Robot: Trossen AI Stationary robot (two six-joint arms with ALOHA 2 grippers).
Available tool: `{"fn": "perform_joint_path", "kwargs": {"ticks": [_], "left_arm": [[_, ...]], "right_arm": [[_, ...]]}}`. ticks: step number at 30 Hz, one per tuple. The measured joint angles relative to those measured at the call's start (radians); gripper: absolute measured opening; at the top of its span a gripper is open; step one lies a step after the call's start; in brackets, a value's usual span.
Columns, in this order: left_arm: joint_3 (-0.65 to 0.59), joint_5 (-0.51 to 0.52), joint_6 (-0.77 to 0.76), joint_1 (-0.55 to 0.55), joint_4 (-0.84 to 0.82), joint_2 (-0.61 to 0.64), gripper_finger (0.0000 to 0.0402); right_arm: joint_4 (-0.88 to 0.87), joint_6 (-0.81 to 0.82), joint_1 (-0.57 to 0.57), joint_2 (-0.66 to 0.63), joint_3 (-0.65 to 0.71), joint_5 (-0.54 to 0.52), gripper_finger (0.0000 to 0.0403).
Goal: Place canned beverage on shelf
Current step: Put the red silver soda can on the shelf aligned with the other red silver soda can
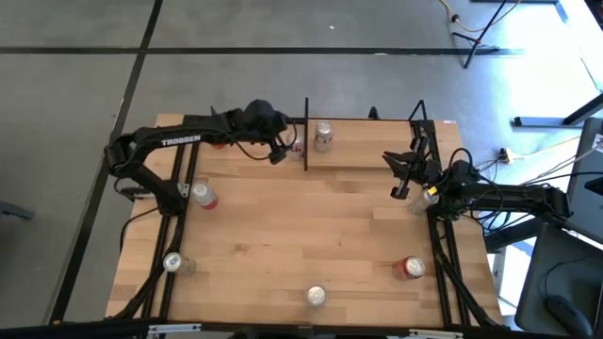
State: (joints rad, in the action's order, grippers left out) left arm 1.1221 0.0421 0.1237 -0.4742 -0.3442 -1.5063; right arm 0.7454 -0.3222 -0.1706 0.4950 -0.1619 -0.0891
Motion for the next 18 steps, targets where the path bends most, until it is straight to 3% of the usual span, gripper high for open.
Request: {"fn": "perform_joint_path", "kwargs": {"ticks": [7, 18], "left_arm": [[-0.044, 0.007, 0.107, 0.000, 0.074, -0.028, 0.0361], [-0.046, -0.200, 0.158, -0.098, 0.228, -0.125, 0.0361]], "right_arm": [[0.015, 0.002, 0.000, 0.000, 0.000, 0.000, 0.0028], [0.021, 0.000, 0.000, 0.000, 0.000, -0.006, 0.0028]]}}
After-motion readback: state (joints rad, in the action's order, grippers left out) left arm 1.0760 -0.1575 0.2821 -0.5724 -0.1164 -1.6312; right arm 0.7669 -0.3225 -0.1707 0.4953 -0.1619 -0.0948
